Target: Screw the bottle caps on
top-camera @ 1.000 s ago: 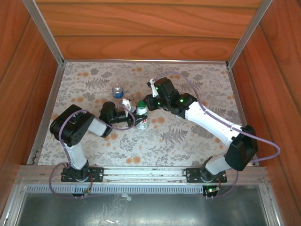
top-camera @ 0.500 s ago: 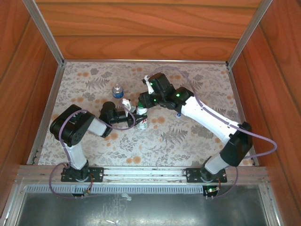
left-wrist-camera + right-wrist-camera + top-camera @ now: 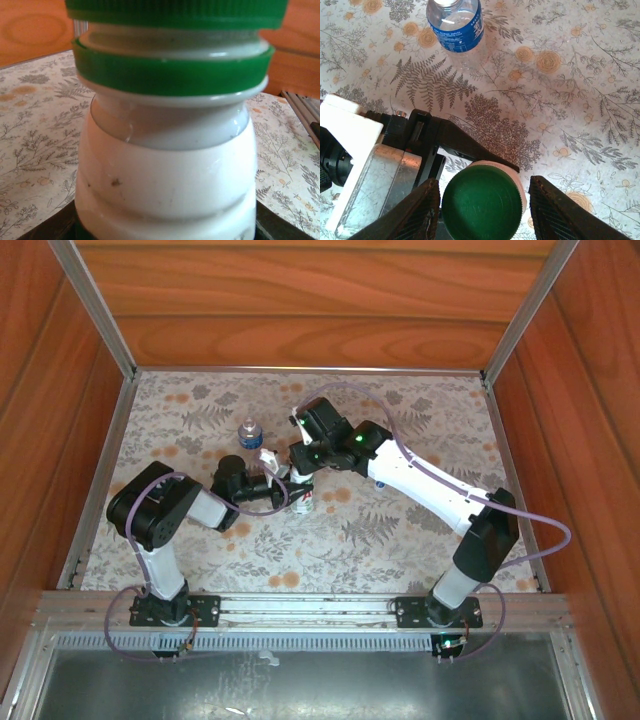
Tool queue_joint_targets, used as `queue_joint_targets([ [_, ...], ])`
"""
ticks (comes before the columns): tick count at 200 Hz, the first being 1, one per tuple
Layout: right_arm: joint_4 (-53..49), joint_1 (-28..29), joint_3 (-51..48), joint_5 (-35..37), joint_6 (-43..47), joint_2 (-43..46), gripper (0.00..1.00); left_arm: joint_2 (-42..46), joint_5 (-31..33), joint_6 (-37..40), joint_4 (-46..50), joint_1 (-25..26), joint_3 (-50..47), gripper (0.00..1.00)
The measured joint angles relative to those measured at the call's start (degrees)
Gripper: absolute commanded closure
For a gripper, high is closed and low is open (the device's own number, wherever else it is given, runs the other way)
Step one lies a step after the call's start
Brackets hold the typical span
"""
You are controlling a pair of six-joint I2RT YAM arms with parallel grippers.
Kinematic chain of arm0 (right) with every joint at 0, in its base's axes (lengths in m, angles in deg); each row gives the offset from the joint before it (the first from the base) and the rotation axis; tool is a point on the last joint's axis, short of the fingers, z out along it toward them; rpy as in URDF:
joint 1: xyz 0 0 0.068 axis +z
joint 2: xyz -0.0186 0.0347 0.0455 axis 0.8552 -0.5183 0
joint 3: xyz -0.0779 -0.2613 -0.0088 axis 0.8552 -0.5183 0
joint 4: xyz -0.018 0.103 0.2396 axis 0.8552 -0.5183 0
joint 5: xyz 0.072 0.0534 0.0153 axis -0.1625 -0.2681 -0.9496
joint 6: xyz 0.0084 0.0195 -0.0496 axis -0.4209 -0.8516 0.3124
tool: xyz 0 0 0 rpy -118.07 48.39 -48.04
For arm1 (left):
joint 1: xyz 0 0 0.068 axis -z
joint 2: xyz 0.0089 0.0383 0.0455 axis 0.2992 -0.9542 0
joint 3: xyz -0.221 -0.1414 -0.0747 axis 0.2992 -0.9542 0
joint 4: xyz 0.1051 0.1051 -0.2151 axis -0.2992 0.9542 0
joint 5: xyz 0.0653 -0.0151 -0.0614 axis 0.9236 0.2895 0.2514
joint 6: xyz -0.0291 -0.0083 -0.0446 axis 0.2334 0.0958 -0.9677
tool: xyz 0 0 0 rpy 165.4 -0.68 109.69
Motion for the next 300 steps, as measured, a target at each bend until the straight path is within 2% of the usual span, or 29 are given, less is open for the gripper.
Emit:
queue_joint_targets([
  [62, 1.3, 0.2, -3.4, -3.4, -0.3, 2.8, 0.46, -0.2, -0.2, 0.1, -0.3, 0.0, 0.0, 0.46],
  [98, 2.1, 0.3, -6.1, -4.7, -0.9, 5.9, 0.41, -0.3, -0.4, 0.2, -0.3, 0.0, 0.0, 0.46],
  [137, 3.1, -0.9, -7.3, -5.5, -2.1, 8.8, 0.41, -0.3, -0.4, 0.2, -0.4, 0.0, 0.0, 0.46],
  [156, 4.0, -3.3, -7.3, -7.1, -2.9, 8.4, 0.49, -0.3, -0.4, 0.2, -0.4, 0.0, 0.0, 0.46],
  [173, 5.0, -5.7, -7.3, -8.9, -3.9, 7.6, 0.61, -0.3, -0.4, 0.2, -0.4, 0.0, 0.0, 0.46],
  [204, 6.6, -8.9, -7.1, -12.9, -5.0, 4.9, 0.65, -0.3, -0.4, 0.2, -0.4, 0.0, 0.0, 0.46],
  [233, 8.1, -9.2, -7.1, -17.3, -6.0, 3.3, 0.75, -0.3, -0.4, 0.2, -0.4, 0.0, 0.0, 0.46],
  [257, 10.5, -9.2, -9.6, -20.7, -6.8, 4.6, 0.8, -0.3, -0.5, 0.2, -0.4, -0.1, 0.0, 0.46],
  [300, 14.3, -10.0, -14.6, -22.4, -8.7, 8.1, 0.88, -0.3, -1.4, 0.9, -0.3, -0.1, 0.0, 0.46],
])
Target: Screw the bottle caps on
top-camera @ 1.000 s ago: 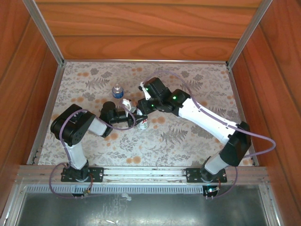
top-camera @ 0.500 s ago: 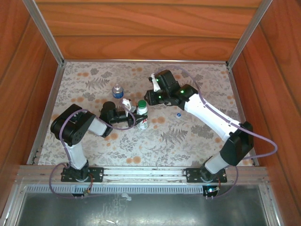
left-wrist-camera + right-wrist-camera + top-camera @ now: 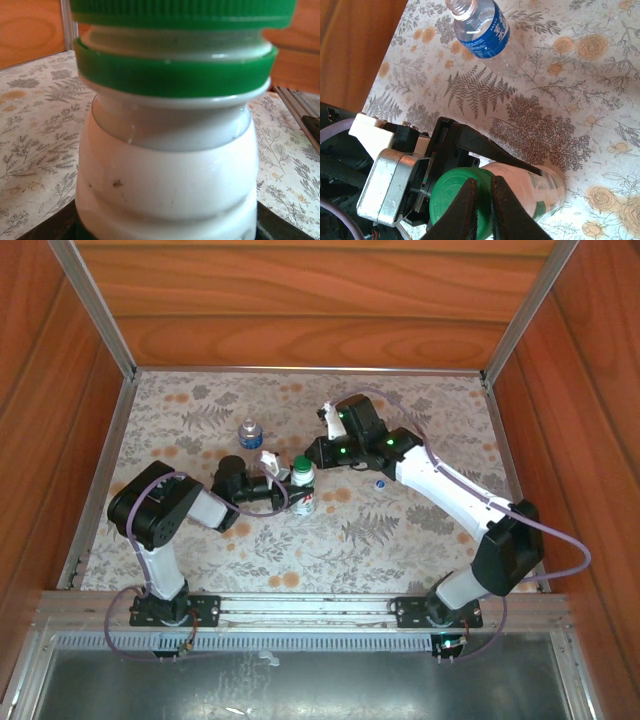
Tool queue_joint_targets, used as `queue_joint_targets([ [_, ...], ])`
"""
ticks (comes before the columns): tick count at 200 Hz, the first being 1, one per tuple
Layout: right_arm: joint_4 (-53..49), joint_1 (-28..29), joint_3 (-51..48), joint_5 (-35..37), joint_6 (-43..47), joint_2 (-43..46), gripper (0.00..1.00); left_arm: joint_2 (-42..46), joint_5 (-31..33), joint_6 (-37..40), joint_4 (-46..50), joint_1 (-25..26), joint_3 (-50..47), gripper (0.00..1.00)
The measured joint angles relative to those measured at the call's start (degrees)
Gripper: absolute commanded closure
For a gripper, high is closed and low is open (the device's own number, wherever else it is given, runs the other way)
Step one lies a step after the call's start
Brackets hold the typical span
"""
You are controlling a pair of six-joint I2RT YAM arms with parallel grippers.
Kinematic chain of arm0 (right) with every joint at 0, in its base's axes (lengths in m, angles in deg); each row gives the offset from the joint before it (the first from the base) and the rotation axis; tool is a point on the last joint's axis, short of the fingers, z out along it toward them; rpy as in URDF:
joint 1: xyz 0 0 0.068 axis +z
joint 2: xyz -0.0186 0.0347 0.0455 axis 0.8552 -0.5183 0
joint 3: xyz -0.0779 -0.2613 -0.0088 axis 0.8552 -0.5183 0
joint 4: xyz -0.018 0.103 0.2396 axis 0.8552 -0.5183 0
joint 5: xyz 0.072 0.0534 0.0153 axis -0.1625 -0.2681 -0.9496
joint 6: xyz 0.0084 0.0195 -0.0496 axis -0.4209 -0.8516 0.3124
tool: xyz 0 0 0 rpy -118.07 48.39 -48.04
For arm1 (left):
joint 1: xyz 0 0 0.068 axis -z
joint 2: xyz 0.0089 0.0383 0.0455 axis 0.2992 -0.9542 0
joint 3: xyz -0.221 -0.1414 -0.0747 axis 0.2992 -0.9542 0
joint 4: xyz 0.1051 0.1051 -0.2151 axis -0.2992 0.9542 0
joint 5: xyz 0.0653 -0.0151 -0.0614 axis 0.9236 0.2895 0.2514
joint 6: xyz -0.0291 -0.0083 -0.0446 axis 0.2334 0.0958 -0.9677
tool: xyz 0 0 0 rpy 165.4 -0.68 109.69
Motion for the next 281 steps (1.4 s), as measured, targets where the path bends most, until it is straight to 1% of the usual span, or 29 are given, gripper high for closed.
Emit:
queue_joint_targets([
  [19, 0.4, -0.2, -0.8, -0.5, -0.5, 0.7, 0.88, 0.0, -0.1, 0.0, 0.0, 0.0, 0.0, 0.46],
  [53, -1.0, -0.2, -1.9, -1.6, -0.8, 2.5, 0.83, 0.0, 0.0, -0.1, 0.0, 0.0, 0.0, 0.46],
  [68, -2.3, 0.1, -2.7, -2.0, -0.6, 4.2, 0.79, 0.0, 0.3, -0.3, 0.0, 0.0, 0.0, 0.46],
  [76, -2.8, 0.2, -3.1, -2.1, -0.1, 5.2, 0.74, 0.0, 0.3, -0.4, -0.1, 0.0, 0.0, 0.46],
  [91, -4.0, 0.5, -3.1, -2.3, 2.8, 7.3, 0.59, 0.0, 0.3, -0.4, 0.0, 0.0, 0.0, 0.46],
  [108, -5.4, 0.5, -2.6, -3.1, 9.7, 9.3, 0.42, 0.7, 0.7, 0.5, 0.5, 0.0, -0.4, 0.46],
  [112, -5.9, 0.5, -2.3, -3.4, 11.0, 9.6, 0.4, 1.0, 0.9, 1.0, 0.7, 0.0, -0.6, 0.47],
  [130, -9.2, 0.5, -0.2, -4.6, 21.9, 10.6, 0.36, 3.5, 1.8, 3.7, 2.3, 0.0, -1.8, 0.47],
  [144, -11.6, 0.6, 0.8, -5.4, 30.4, 11.1, 0.28, 6.1, 3.0, 6.3, 3.8, 0.1, -2.6, 0.47],
  [163, -15.8, 1.4, 2.2, -5.2, 42.5, 11.7, 0.25, 10.3, 5.4, 11.2, 5.6, 1.0, -4.0, 0.47],
  [177, -19.8, 3.2, 4.0, -4.3, 50.9, 11.6, 0.25, 12.9, 6.6, 14.4, 7.8, 2.1, -4.4, 0.47],
  [206, -27.3, 7.3, 9.7, -0.7, 62.9, 9.4, 0.24, 16.2, 8.9, 20.6, 12.8, 5.0, -4.4, 0.47],
  [227, -30.8, 9.6, 13.6, 3.0, 67.8, 6.5, 0.25, 17.2, 9.7, 22.9, 15.6, 6.1, -4.4, 0.47],
  [245, -32.6, 11.2, 15.2, 6.6, 70.5, 4.3, 0.27, 17.9, 10.1, 24.0, 17.1, 6.1, -4.4, 0.47],
  [259, -33.2, 12.2, 15.8, 9.4, 71.7, 2.9, 0.3, 18.4, 10.3, 24.4, 18.0, 6.2, -4.4, 0.47],
  [281, -32.9, 13.4, 16.6, 13.5, 72.3, 1.0, 0.31, 18.6, 10.3, 24.7, 18.8, 6.3, -4.4, 0.47],
])
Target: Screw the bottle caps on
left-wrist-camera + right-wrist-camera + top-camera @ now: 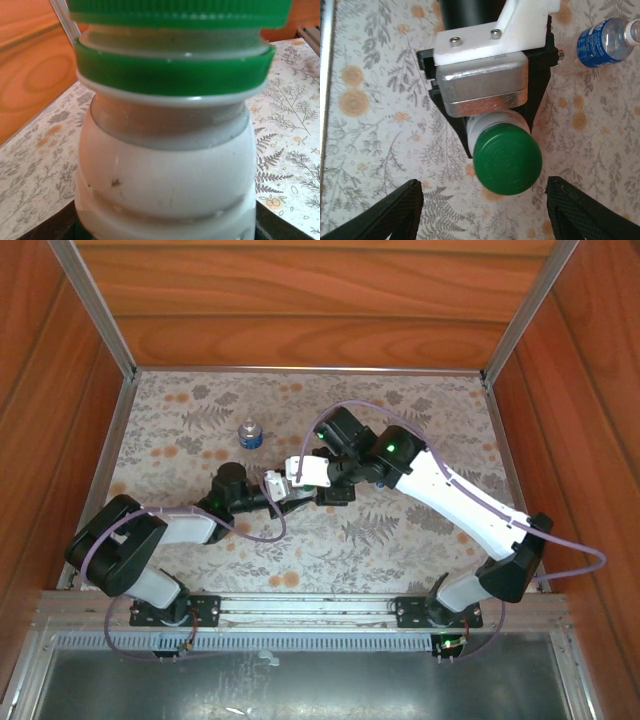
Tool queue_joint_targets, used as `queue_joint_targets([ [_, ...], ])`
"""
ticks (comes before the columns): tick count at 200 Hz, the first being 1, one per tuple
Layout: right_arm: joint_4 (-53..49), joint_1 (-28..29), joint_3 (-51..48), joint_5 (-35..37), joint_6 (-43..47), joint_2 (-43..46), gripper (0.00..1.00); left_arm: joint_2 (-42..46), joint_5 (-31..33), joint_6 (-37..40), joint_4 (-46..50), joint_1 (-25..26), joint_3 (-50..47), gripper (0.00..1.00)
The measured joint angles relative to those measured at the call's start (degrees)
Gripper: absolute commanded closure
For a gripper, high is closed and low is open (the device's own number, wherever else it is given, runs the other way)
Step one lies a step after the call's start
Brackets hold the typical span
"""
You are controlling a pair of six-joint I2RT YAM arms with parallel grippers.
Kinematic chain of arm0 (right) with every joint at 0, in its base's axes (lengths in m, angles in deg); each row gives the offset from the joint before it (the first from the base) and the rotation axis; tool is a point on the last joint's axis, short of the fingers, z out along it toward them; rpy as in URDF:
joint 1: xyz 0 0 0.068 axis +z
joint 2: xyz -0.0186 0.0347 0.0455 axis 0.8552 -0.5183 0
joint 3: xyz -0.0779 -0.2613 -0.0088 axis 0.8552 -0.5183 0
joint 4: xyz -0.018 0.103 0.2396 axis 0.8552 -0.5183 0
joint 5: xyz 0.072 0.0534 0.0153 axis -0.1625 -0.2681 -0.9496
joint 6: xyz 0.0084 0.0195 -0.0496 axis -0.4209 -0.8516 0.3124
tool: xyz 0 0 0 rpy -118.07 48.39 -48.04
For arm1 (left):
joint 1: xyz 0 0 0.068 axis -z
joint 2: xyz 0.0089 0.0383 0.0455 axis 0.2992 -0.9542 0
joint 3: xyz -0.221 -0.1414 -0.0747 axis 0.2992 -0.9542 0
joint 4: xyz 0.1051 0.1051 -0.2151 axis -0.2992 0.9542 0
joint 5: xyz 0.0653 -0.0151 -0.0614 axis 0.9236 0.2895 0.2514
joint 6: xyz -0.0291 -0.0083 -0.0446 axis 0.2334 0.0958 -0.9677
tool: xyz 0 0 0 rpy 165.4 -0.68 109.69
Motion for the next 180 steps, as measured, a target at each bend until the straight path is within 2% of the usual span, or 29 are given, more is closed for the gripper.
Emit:
queue_joint_targets([
  [16, 0.7, 0.3, -0.1, 1.6, 0.3, -0.7, 0.32, 0.0, 0.0, 0.3, 0.3, 0.0, 0.0, 0.47],
  [40, 1.8, 0.3, -0.2, 2.8, 0.6, -0.9, 0.4, 0.1, 0.0, 0.6, 0.8, 0.0, 0.0, 0.47],
  [132, 2.6, 0.3, -0.2, 2.3, 0.7, -2.6, 0.47, 1.5, 0.0, 0.9, 2.5, 0.1, 0.0, 0.47],
  [180, 2.4, 0.3, -0.2, 2.0, 0.9, -3.5, 0.6, 1.5, 0.3, 1.0, 3.2, 0.1, 0.0, 0.47],
])
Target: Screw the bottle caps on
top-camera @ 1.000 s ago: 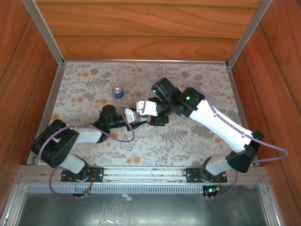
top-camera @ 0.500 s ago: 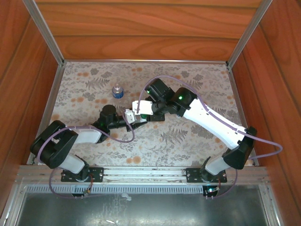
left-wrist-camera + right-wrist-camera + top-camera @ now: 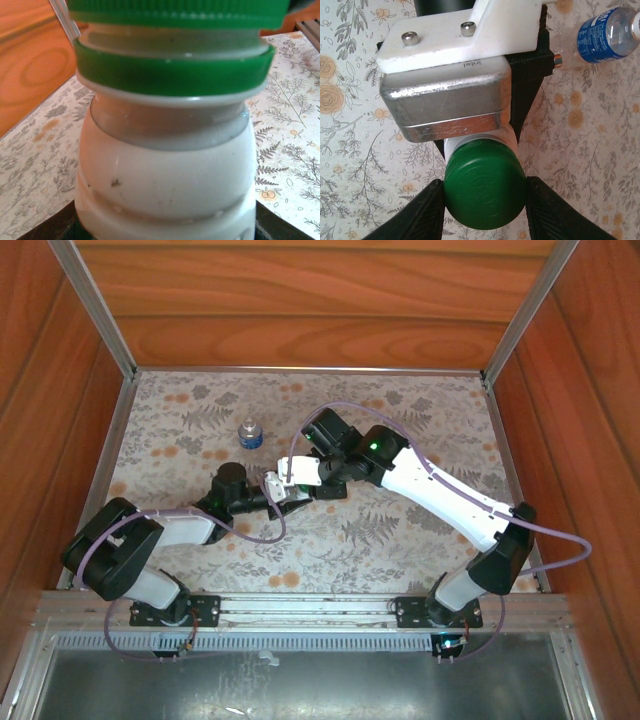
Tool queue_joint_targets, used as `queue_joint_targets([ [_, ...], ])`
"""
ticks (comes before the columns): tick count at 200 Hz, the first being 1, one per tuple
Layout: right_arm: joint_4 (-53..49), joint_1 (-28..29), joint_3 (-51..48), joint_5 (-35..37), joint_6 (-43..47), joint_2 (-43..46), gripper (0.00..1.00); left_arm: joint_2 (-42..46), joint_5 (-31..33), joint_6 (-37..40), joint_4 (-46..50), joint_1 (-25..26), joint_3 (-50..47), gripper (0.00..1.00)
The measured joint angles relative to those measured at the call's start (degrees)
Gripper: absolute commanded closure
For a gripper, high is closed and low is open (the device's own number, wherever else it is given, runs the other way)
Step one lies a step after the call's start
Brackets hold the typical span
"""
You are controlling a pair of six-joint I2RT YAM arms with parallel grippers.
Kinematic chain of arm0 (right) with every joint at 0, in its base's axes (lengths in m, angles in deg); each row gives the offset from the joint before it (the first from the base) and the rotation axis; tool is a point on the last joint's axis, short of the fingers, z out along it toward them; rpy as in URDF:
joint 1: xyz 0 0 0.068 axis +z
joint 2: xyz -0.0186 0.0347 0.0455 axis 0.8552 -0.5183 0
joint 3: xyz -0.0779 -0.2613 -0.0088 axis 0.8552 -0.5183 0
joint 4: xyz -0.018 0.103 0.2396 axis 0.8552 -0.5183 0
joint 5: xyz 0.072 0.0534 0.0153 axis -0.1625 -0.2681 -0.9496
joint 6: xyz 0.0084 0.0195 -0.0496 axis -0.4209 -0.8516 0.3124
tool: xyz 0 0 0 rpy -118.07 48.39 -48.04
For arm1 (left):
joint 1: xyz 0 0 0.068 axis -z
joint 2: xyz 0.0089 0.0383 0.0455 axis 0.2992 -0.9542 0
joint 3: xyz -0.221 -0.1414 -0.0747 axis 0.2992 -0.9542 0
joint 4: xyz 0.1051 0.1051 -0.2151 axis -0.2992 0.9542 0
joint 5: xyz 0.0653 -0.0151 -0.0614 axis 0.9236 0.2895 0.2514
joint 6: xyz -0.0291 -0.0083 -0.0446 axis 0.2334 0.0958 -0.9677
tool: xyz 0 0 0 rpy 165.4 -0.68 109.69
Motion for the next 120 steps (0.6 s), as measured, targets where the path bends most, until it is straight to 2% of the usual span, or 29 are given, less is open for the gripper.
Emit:
queue_joint_targets([
  [73, 0.0, 0.0, 0.0, -0.1, -1.0, -0.3, 0.64, 0.0, 0.4, 0.2, 0.4, 0.0, 0.0, 0.47],
  [101, 0.0, -0.1, 0.5, 0.5, -5.9, -1.5, 0.7, 0.0, 1.8, 0.0, 1.5, 0.0, 0.0, 0.47],
  [120, 0.3, -0.1, 0.7, 1.1, -11.4, -2.2, 0.7, 0.0, 3.1, -0.1, 2.1, 0.0, 0.0, 0.47],
])
